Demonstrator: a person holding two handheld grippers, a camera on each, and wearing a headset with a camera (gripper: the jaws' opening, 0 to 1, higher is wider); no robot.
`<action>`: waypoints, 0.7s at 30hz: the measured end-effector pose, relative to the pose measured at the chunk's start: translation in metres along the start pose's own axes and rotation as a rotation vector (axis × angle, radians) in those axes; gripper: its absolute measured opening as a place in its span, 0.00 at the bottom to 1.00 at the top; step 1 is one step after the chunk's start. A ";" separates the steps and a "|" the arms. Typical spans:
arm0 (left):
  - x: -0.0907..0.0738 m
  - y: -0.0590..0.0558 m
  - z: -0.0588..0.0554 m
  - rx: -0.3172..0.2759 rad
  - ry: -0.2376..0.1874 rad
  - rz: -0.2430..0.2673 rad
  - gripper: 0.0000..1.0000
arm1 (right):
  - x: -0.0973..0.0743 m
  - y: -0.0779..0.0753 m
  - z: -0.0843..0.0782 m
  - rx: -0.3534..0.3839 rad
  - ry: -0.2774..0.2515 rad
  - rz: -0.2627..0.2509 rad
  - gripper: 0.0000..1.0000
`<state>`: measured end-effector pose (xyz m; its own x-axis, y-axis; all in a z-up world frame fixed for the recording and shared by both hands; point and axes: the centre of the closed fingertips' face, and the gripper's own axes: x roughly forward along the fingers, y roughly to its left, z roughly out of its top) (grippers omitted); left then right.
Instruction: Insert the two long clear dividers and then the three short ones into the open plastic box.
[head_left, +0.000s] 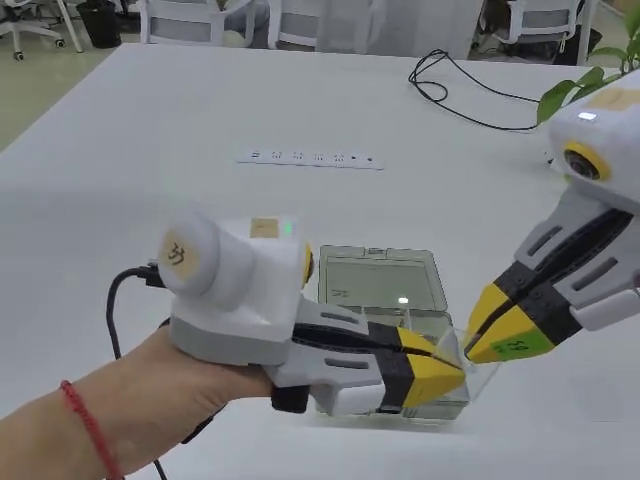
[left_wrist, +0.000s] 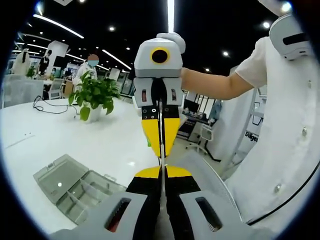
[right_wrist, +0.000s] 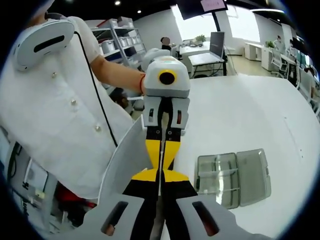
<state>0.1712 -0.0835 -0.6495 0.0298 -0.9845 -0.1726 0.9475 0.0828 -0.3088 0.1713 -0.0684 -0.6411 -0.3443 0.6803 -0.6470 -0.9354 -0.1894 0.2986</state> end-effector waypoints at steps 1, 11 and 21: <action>0.000 0.000 0.000 0.005 0.002 0.002 0.00 | 0.000 0.000 0.000 -0.002 0.001 -0.001 0.03; -0.003 0.003 -0.005 0.016 0.015 0.023 0.00 | 0.001 -0.002 0.002 -0.011 0.001 -0.013 0.03; -0.016 0.016 -0.020 0.007 0.044 0.099 0.13 | -0.009 -0.016 0.004 -0.005 -0.018 -0.071 0.03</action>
<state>0.1794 -0.0629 -0.6702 0.1091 -0.9640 -0.2426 0.9428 0.1777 -0.2821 0.1895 -0.0687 -0.6372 -0.2755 0.7046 -0.6540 -0.9578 -0.1435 0.2490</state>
